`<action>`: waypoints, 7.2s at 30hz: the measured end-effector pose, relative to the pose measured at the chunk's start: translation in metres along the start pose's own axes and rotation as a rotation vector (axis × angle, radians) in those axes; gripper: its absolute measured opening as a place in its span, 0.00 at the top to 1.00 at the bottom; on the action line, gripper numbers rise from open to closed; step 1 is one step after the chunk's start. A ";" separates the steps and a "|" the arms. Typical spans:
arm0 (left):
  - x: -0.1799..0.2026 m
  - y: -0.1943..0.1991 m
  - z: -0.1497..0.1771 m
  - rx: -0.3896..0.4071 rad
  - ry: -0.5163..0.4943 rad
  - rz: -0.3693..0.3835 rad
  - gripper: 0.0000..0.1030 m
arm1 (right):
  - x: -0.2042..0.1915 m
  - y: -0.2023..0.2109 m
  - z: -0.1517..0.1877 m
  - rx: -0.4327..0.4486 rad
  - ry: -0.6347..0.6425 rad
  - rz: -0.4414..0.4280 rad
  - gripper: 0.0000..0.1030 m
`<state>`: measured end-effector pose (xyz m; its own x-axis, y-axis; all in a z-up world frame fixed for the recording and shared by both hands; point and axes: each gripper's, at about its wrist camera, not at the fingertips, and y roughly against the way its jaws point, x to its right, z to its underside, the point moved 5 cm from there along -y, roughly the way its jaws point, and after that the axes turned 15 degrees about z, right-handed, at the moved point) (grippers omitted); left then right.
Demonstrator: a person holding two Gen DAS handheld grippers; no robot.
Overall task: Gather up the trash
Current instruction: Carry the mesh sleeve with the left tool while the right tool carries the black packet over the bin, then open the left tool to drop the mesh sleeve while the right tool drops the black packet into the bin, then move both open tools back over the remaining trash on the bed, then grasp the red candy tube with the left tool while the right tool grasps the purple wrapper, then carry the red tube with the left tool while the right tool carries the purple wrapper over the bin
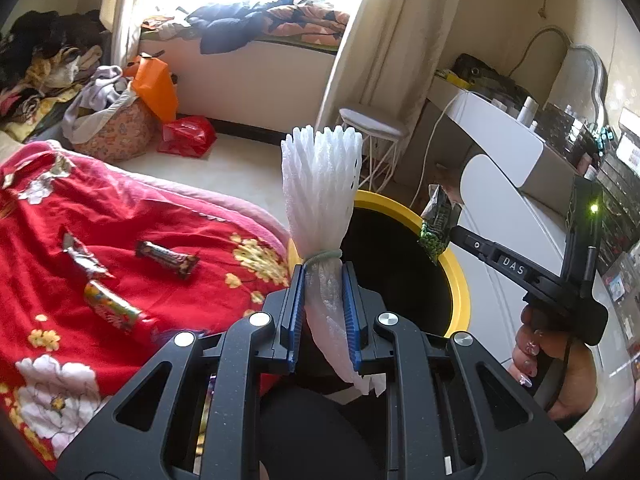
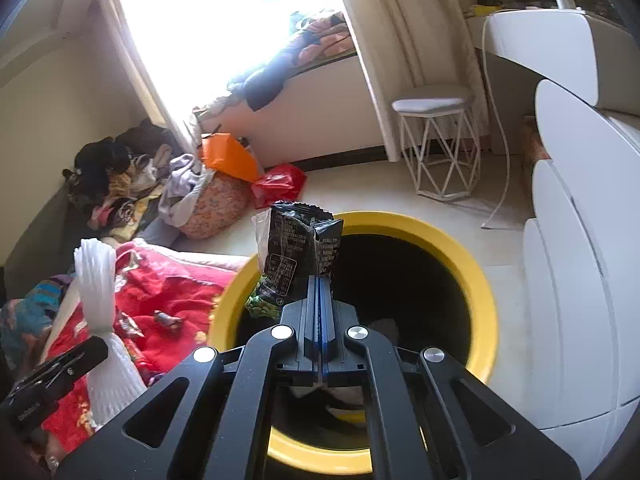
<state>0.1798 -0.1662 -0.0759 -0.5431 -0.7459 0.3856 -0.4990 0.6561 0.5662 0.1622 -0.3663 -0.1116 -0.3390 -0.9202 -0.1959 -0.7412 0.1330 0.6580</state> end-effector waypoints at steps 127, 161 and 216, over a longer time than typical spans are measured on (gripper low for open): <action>-0.180 0.131 0.061 0.184 0.406 -0.341 0.13 | -0.224 0.026 0.126 -0.096 0.558 -0.246 0.22; -0.195 0.015 0.055 -0.008 0.590 -0.176 0.47 | -0.226 -0.025 0.147 -0.275 0.614 -0.274 0.86; -0.147 0.117 0.043 0.144 0.343 -0.236 0.72 | -0.222 0.047 0.108 -0.100 0.541 -0.343 0.90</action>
<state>0.1726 0.0254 -0.0976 -0.1594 -0.8565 0.4910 -0.6847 0.4542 0.5700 0.1400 -0.1163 -0.1152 0.2669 -0.9632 -0.0305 -0.6888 -0.2128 0.6930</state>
